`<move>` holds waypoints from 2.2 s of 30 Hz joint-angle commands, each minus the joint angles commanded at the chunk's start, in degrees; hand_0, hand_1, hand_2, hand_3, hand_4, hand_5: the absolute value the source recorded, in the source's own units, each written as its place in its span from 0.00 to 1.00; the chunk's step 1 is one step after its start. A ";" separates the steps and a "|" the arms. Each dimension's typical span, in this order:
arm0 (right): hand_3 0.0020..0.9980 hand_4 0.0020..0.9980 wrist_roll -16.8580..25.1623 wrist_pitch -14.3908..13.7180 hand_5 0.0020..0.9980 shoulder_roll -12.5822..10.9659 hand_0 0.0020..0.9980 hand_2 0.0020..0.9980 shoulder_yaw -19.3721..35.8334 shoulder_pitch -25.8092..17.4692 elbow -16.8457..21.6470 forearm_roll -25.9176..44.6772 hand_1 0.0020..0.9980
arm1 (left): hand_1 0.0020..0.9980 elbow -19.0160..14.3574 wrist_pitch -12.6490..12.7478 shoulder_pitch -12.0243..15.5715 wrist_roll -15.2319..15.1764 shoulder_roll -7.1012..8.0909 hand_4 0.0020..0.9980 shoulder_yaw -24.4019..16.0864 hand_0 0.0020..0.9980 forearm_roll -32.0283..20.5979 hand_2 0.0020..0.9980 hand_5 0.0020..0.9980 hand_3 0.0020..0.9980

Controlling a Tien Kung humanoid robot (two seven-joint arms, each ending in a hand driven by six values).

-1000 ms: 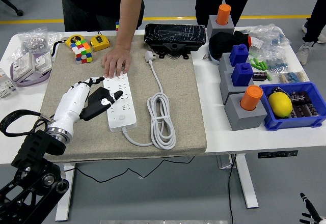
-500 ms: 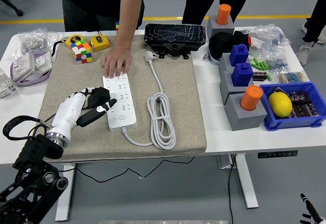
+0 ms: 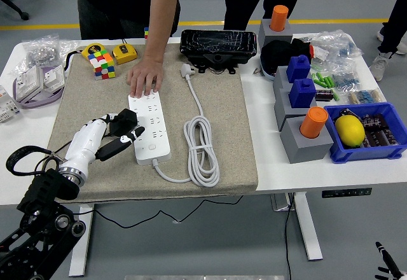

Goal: Pick up the plug,place it near the board,insert it into the board,press the button

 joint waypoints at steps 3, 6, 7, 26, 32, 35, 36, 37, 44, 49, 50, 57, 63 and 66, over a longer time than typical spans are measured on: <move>0.83 1.00 0.02 -0.02 1.00 -0.04 1.00 0.78 -0.05 0.06 0.00 0.06 0.86 | 0.89 0.18 -0.22 -0.27 -0.05 -0.07 1.00 0.09 0.95 0.03 0.84 1.00 0.84; 0.83 1.00 0.00 -0.05 1.00 -0.07 1.00 0.78 -0.02 0.12 0.00 0.07 0.86 | 0.89 0.14 -0.33 -0.49 -0.16 -0.08 1.00 0.39 0.95 0.04 0.84 1.00 0.84; 0.83 1.00 -0.01 -0.05 1.00 -0.08 1.00 0.78 -0.01 0.14 0.00 0.07 0.86 | 0.89 0.15 -0.31 -0.59 -0.27 -0.13 1.00 0.54 0.95 0.00 0.84 1.00 0.84; 0.83 1.00 0.02 -0.07 1.00 -0.18 1.00 0.78 0.24 0.18 0.00 -0.14 0.86 | 0.89 0.28 -1.00 -2.34 -0.70 -0.11 1.00 4.18 0.96 -0.25 0.84 1.00 0.84; 0.83 1.00 0.05 -0.10 1.00 -0.22 1.00 0.78 0.19 0.29 0.00 -0.05 0.86 | 0.89 0.40 -1.40 -3.07 -0.59 0.00 1.00 5.15 0.96 -0.06 0.84 1.00 0.84; 0.83 1.00 0.05 -0.08 1.00 -0.22 1.00 0.78 0.23 0.27 0.00 -0.12 0.86 | 0.89 0.57 -1.74 -3.75 -0.34 0.01 1.00 5.99 0.96 0.30 0.84 1.00 0.84; 0.83 1.00 0.06 -0.08 1.00 -0.21 1.00 0.78 0.23 0.26 0.00 -0.12 0.86 | 0.89 0.61 -1.83 -3.94 -0.29 0.04 1.00 6.20 0.96 0.34 0.84 1.00 0.84; 0.83 1.00 0.08 -0.08 1.00 -0.21 1.00 0.78 0.19 0.26 0.00 -0.09 0.86 | 0.89 0.64 -1.88 -4.12 -0.25 0.06 1.00 6.36 0.96 0.38 0.84 1.00 0.84; 0.83 1.00 0.03 -0.10 1.00 -0.22 1.00 0.78 0.32 0.20 0.00 -0.19 0.86 | 0.88 0.63 -1.95 -4.56 -0.25 0.22 1.00 6.66 0.96 0.74 0.84 1.00 0.84; 0.83 1.00 -0.03 -0.09 1.00 -0.25 1.00 0.78 0.36 0.22 0.00 -0.24 0.86 | 0.88 -0.02 -1.89 -4.56 0.09 0.26 1.00 6.23 0.96 1.89 0.83 1.00 0.84; 0.83 1.00 -0.01 -0.10 1.00 -0.25 1.00 0.78 0.32 0.25 0.00 -0.16 0.86 | 0.88 -0.39 -1.88 -4.54 0.15 0.32 1.00 6.14 0.96 2.12 0.83 1.00 0.84; 0.83 1.00 0.05 -0.14 1.00 -0.14 1.00 0.78 0.40 -0.01 0.00 -0.07 0.86 | 0.83 -5.34 0.68 -3.82 -0.64 0.42 1.00 5.56 0.88 2.06 0.79 0.99 0.83; 0.83 1.00 0.16 -0.09 1.00 0.18 1.00 0.78 0.37 -0.40 0.00 -0.01 0.86 | 0.72 -10.12 0.45 -2.65 -1.60 0.43 0.93 5.43 0.69 1.07 0.70 0.52 0.82; 0.83 1.00 0.18 -0.10 1.00 0.19 1.00 0.78 0.39 -0.40 0.00 -0.05 0.86 | 0.36 -12.61 -1.31 -2.25 -0.97 0.53 0.73 5.05 0.33 1.92 0.41 0.16 0.76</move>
